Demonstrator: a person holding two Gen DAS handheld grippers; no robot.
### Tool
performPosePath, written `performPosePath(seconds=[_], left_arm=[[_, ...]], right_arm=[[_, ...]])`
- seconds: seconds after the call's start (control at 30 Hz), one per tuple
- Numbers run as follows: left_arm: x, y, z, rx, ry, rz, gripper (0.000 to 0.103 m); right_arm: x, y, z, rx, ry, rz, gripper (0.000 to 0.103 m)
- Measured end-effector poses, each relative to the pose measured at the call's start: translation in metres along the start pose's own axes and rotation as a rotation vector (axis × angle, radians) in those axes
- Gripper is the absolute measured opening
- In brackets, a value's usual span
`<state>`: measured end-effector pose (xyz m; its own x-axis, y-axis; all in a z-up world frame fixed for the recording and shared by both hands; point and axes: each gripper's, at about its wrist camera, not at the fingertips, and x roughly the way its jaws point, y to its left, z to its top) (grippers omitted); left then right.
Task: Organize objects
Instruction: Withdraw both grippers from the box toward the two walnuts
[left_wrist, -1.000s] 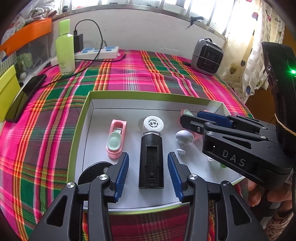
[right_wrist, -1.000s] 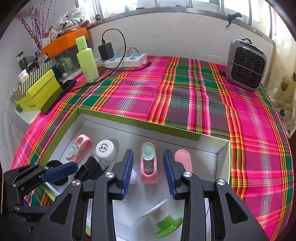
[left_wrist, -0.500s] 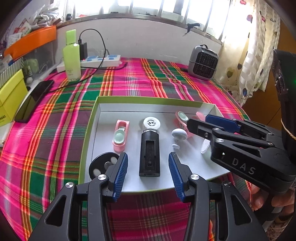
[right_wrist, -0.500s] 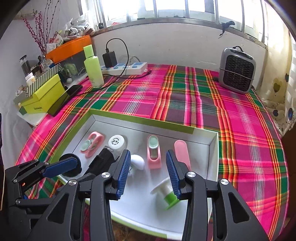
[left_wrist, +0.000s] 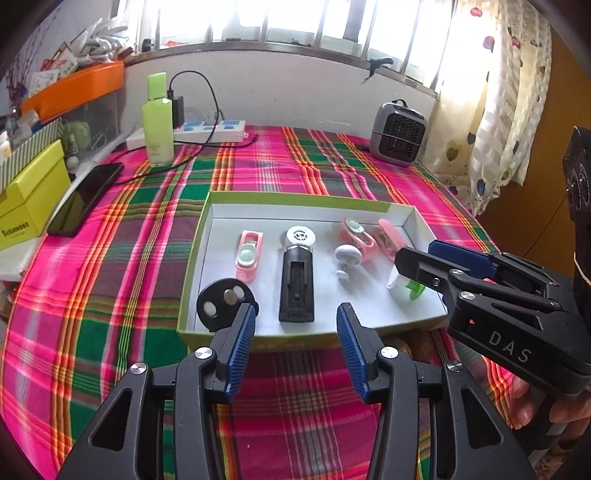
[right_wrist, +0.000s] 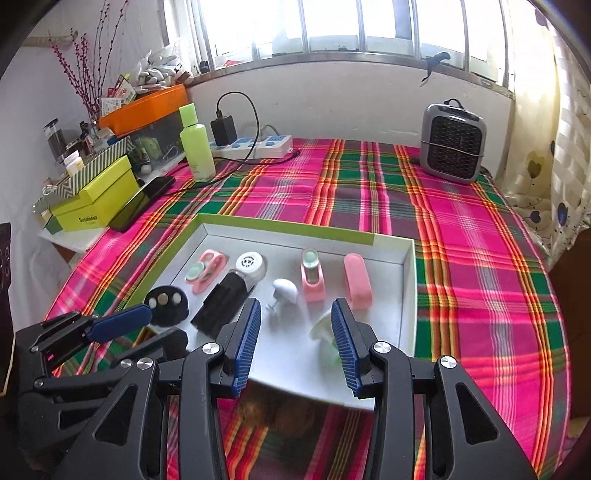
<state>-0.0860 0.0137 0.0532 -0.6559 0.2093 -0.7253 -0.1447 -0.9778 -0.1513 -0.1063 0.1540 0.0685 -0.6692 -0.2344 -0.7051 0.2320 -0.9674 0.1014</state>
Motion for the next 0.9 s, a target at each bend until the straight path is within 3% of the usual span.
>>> performPosePath(seconds=[0.6, 0.9], left_arm=[[-0.025, 0.002, -0.040, 0.011, -0.010, -0.030, 0.045], [-0.023, 0.003, -0.054, 0.000, 0.012, -0.048, 0.045]], right_arm=[[-0.025, -0.022, -0.056, 0.118, 0.021, -0.064, 0.042], [-0.016, -0.022, -0.065, 0.159, 0.032, -0.010, 0.042]])
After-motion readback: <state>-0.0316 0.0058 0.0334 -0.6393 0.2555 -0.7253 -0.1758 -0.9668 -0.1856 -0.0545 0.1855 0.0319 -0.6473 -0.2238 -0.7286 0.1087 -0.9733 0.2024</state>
